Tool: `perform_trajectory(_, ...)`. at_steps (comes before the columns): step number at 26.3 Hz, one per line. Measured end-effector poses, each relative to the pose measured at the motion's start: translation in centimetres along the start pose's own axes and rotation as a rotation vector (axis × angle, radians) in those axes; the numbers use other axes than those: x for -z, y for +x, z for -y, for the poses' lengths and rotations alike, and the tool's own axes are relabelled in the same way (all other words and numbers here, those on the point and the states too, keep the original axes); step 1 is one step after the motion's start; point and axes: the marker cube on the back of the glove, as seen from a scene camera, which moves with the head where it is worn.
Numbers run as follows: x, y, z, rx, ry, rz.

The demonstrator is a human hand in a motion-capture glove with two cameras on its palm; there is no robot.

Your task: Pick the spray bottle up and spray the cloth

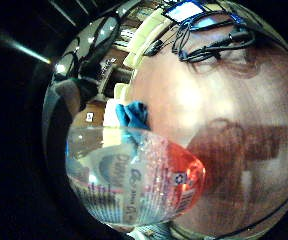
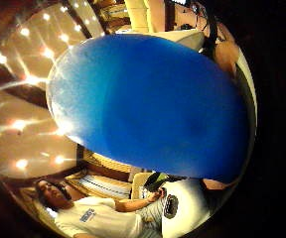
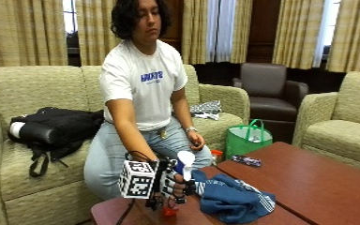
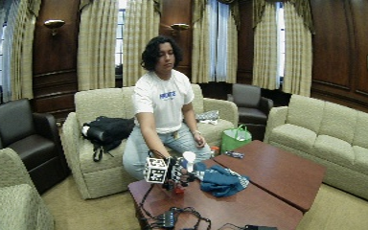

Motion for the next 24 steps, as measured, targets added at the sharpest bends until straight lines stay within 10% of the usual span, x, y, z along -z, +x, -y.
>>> perform_trajectory(24,6.7,-9.6,-6.7,0.191,0.084,-0.147)
